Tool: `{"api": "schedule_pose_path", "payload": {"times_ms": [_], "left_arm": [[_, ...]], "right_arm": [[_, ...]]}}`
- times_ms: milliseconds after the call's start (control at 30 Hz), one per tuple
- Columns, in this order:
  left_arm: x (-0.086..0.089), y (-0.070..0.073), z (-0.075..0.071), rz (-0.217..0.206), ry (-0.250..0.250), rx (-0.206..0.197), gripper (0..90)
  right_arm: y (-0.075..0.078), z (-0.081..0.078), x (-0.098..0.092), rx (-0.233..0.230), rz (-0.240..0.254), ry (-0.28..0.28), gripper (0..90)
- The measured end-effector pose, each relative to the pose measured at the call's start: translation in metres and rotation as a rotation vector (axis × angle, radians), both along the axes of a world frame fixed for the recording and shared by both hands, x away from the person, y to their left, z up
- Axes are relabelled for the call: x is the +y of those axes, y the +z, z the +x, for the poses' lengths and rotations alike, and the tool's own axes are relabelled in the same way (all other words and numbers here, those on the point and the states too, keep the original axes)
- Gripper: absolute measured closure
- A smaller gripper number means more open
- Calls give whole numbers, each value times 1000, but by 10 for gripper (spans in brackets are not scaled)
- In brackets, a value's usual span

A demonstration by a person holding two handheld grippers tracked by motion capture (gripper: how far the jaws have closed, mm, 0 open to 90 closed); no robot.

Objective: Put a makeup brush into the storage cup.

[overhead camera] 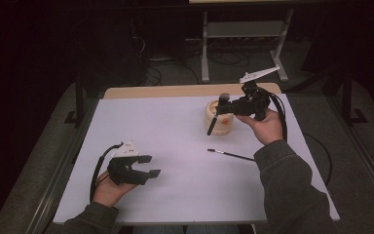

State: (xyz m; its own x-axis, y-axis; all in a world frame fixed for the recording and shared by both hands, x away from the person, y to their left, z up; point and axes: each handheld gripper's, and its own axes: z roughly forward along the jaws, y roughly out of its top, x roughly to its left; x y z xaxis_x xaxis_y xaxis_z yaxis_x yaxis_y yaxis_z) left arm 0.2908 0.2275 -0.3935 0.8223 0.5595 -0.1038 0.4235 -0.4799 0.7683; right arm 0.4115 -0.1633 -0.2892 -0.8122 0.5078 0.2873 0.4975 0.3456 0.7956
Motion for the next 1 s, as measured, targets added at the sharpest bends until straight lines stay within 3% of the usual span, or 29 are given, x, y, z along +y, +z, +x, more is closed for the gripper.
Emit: {"api": "schedule_pose_path", "payload": {"times_ms": [400, 467, 1000], "left_arm": [[1, 0, -1, -17, 14, -1, 359], [2, 1, 0, 1, 4, -3, 358], [3, 1, 1, -5, 7, -9, 351]], "right_arm": [[10, 17, -9, 3, -8, -58, 774], [11, 19, -11, 0, -3, -68, 774], [19, 39, -18, -5, -4, -142, 774]]}}
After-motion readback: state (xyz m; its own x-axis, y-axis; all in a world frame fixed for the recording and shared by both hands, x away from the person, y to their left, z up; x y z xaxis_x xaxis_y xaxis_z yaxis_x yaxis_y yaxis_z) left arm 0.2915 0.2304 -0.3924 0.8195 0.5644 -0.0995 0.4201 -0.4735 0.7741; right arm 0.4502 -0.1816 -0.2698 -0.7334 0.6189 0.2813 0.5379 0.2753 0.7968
